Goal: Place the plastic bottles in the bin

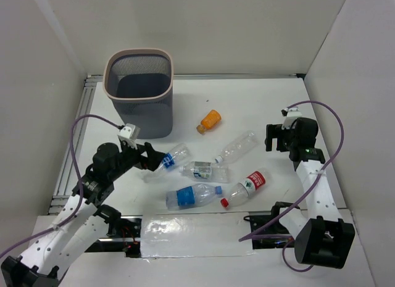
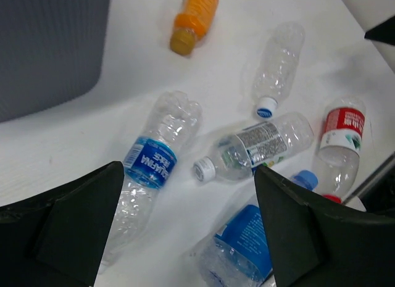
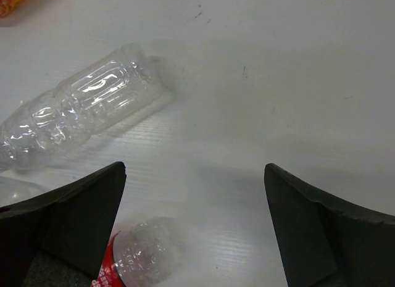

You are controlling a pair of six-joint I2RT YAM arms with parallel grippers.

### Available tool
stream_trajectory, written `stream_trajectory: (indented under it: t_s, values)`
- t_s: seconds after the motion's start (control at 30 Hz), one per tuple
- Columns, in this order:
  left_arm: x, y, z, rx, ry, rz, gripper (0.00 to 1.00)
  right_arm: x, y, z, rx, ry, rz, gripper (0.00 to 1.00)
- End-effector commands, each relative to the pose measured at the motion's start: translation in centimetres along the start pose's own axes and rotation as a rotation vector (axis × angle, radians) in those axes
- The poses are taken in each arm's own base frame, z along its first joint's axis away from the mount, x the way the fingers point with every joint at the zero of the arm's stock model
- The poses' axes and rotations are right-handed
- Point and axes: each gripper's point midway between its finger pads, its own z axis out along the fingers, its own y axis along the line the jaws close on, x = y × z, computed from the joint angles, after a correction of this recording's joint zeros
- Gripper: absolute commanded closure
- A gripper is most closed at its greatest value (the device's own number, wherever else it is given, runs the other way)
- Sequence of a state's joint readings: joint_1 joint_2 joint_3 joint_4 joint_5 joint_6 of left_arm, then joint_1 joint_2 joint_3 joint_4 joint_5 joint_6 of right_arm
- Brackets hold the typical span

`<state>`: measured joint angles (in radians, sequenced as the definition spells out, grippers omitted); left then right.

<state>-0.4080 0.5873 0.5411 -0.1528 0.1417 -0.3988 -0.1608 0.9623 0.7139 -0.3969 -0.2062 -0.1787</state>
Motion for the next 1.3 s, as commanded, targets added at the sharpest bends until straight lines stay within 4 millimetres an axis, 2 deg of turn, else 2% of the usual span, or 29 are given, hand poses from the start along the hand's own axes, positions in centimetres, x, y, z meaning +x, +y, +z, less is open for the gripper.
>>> stream_trajectory:
  t_s: [0.0,0.1,0.23,0.27,0.3,0.33,0.37,0.4,0.43,0.47,0.5,0.53,0.57,0.6,0.63,0.67,0.7,0.8,1.0,1.13,1.17,1.27]
  values:
    - [-0.3,-2.1,0.9,0.089,0.021,0.021,0.0,-1.7,-0.3,-0.3,-0.005,-0.037,-0.078,0.0]
    - [0.9,-4.1,2.0,0.122,0.068,0.061,0.0,-1.1,-0.2,-0.2,-0.029,0.005,-0.141,0.0]
    - [2.2,-5.3,3.6,0.08,0.113,0.15,0.0,-0.1,-1.2,0.0,-0.011,0.077,-0.148,0.0]
    - [2.8,-6.8,3.7,0.111,0.126,0.172,0.02,0.5,-1.1,0.2,-0.016,0.102,-0.143,0.0]
    - [3.6,-7.0,4.0,0.102,0.147,0.186,0.05,0.4,-1.3,0.1,-0.021,0.109,-0.15,0.0]
    - [2.8,-7.4,4.4,0.088,0.125,0.204,0.08,0.4,-1.0,0.2,-0.039,0.104,-0.159,0.0]
    - [3.8,-7.8,4.9,0.086,0.157,0.221,0.12,0.0,-0.9,-0.1,-0.045,0.087,-0.163,0.0]
    - [3.8,-7.7,5.3,0.068,0.162,0.224,0.23,0.2,-0.7,-0.2,-0.06,0.081,-0.156,0.09]
    - [3.9,-7.8,5.5,0.066,0.167,0.241,0.28,-0.1,-0.4,-0.4,-0.079,0.067,-0.171,0.28]
    - [3.4,-8.2,5.9,0.07,0.158,0.238,0.35,0.1,0.0,-0.4,-0.093,0.062,-0.17,0.52]
    - [3.4,-7.9,6.6,0.051,0.148,0.248,0.47,0.2,0.5,-0.7,-0.118,0.049,-0.171,0.73]
    - [3.8,-7.8,6.8,0.046,0.161,0.252,0.47,0.0,0.9,-0.8,-0.137,0.035,-0.173,0.73]
    - [3.8,-7.7,7.0,0.037,0.163,0.268,0.47,0.2,1.2,-0.9,-0.16,0.039,-0.194,0.65]
    - [3.5,-7.7,7.4,0.031,0.154,0.276,0.43,0.3,1.5,-1.0,-0.171,0.035,-0.194,0.53]
    - [4.5,-7.1,8.0,0.007,0.185,0.286,0.34,0.3,1.5,-1.0,-0.172,0.035,-0.194,0.38]
    - [4.3,-6.8,8.4,-0.019,0.183,0.303,0.19,0.3,1.5,-1.0,-0.172,0.035,-0.194,0.27]
    - [4.7,-6.4,8.6,-0.034,0.201,0.325,0.19,0.3,1.5,-1.0,-0.172,0.035,-0.194,0.16]
    - [6.6,-4.2,9.4,-0.12,0.267,0.363,0.15,0.7,1.7,-0.9,-0.185,0.049,-0.197,0.12]
    - [7.5,0.4,10.6,-0.276,0.303,0.32,0.15,0.6,1.9,-0.9,-0.203,0.042,-0.206,0.11]
    - [9.0,2.2,11.3,-0.297,0.361,0.318,0.15,0.3,2.2,-0.9,-0.224,0.036,-0.205,0.11]
    - [9.2,2.1,11.6,-0.284,0.374,0.328,0.16,0.3,2.2,-0.9,-0.224,0.036,-0.205,0.11]
    - [11.2,2.8,12.0,-0.267,0.447,0.339,0.18,0.5,2.2,-0.7,-0.226,0.044,-0.202,0.11]
